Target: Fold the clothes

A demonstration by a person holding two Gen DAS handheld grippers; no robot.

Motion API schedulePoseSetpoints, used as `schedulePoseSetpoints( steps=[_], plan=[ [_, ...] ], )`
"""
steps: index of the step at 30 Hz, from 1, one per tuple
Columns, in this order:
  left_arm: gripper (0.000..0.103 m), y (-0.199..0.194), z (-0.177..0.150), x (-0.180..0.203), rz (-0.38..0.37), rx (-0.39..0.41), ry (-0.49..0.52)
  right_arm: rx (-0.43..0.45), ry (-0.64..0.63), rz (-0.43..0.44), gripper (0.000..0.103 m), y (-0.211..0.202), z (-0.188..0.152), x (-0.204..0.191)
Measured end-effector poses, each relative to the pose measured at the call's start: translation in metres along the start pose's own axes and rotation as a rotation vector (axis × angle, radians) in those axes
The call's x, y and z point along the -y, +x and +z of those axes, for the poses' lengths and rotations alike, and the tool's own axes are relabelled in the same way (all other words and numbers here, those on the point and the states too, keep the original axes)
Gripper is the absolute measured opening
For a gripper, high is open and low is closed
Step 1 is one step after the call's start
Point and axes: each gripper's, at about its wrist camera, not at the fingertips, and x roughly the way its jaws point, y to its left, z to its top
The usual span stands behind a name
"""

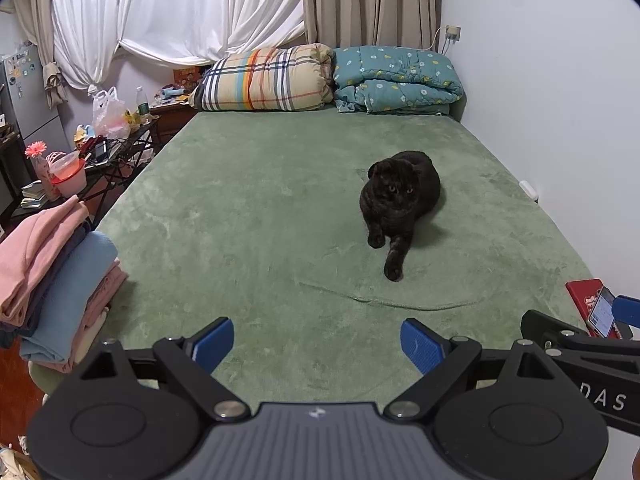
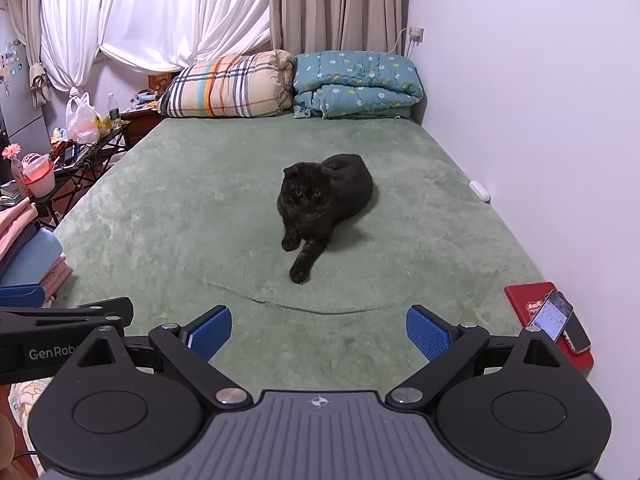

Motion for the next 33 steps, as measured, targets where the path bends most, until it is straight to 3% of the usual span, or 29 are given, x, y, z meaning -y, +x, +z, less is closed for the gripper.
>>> schedulePoseSetpoints(
  steps=[33],
  plan=[
    [0.090,0.000,-0.004,0.003,0.014,-0.004,0.000,-0.014,0.006,0.009,0.095,0.018,0.007,-0.007]
  ],
)
